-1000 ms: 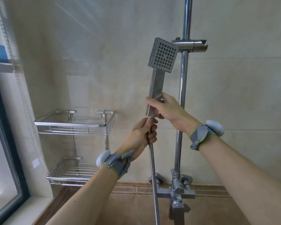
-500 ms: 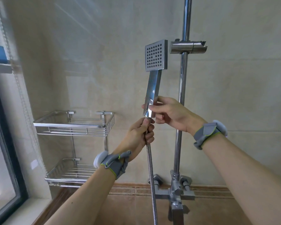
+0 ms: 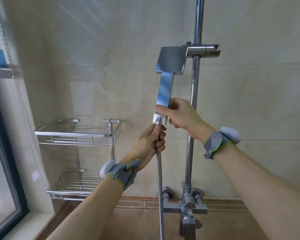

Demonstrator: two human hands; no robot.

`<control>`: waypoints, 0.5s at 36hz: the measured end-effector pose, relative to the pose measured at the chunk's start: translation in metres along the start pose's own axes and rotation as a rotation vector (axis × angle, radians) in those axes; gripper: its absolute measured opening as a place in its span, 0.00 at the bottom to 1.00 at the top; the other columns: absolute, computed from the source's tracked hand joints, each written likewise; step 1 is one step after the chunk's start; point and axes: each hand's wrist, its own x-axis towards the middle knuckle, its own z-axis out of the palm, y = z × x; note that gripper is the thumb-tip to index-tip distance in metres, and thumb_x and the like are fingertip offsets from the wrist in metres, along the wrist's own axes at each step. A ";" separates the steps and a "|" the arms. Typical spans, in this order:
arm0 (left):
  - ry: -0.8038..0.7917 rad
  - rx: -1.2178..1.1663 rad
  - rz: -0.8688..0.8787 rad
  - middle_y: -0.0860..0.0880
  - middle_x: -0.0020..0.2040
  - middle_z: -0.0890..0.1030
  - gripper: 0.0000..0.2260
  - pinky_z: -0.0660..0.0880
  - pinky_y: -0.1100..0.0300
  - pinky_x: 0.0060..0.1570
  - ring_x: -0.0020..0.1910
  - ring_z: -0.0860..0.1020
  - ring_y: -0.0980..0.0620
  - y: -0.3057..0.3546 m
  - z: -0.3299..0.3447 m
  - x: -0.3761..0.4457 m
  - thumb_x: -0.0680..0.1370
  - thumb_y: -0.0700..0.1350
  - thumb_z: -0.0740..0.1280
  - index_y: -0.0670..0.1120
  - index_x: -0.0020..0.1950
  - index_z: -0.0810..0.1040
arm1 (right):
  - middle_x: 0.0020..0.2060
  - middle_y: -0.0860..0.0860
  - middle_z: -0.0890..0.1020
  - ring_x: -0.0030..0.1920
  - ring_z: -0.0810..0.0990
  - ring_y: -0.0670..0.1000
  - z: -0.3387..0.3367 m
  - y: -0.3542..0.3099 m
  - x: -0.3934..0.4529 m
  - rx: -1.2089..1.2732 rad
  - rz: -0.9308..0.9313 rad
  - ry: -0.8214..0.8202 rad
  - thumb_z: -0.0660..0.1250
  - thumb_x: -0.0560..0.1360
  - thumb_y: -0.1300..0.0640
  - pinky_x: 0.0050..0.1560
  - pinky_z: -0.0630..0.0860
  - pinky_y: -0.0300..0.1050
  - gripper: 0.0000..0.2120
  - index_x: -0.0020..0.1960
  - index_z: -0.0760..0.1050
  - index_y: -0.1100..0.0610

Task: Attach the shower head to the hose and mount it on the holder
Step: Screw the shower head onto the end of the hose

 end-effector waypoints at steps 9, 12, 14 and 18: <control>0.006 -0.046 -0.011 0.49 0.36 0.67 0.09 0.58 0.61 0.32 0.31 0.59 0.53 0.004 -0.002 -0.002 0.82 0.45 0.54 0.41 0.50 0.71 | 0.41 0.59 0.86 0.32 0.73 0.49 0.003 -0.003 -0.001 0.193 0.038 -0.117 0.76 0.73 0.52 0.32 0.65 0.42 0.16 0.42 0.69 0.54; -0.020 -0.074 -0.019 0.49 0.35 0.67 0.09 0.57 0.60 0.32 0.30 0.59 0.53 0.004 -0.001 -0.002 0.82 0.45 0.55 0.41 0.51 0.71 | 0.56 0.65 0.85 0.33 0.71 0.52 -0.005 0.002 -0.001 0.479 0.071 -0.217 0.75 0.75 0.59 0.34 0.61 0.45 0.12 0.45 0.70 0.56; -0.037 -0.082 -0.024 0.50 0.35 0.68 0.09 0.57 0.60 0.32 0.30 0.60 0.53 0.003 -0.001 -0.002 0.82 0.46 0.56 0.41 0.51 0.71 | 0.53 0.64 0.85 0.34 0.71 0.53 -0.007 0.005 -0.001 0.547 0.092 -0.230 0.75 0.73 0.61 0.35 0.61 0.46 0.14 0.53 0.72 0.59; -0.044 -0.082 -0.033 0.50 0.34 0.68 0.10 0.58 0.60 0.32 0.30 0.60 0.54 0.001 0.000 -0.002 0.82 0.46 0.56 0.41 0.51 0.72 | 0.37 0.55 0.77 0.28 0.65 0.48 -0.004 0.003 -0.002 0.545 0.132 -0.176 0.78 0.71 0.61 0.30 0.61 0.40 0.19 0.58 0.74 0.59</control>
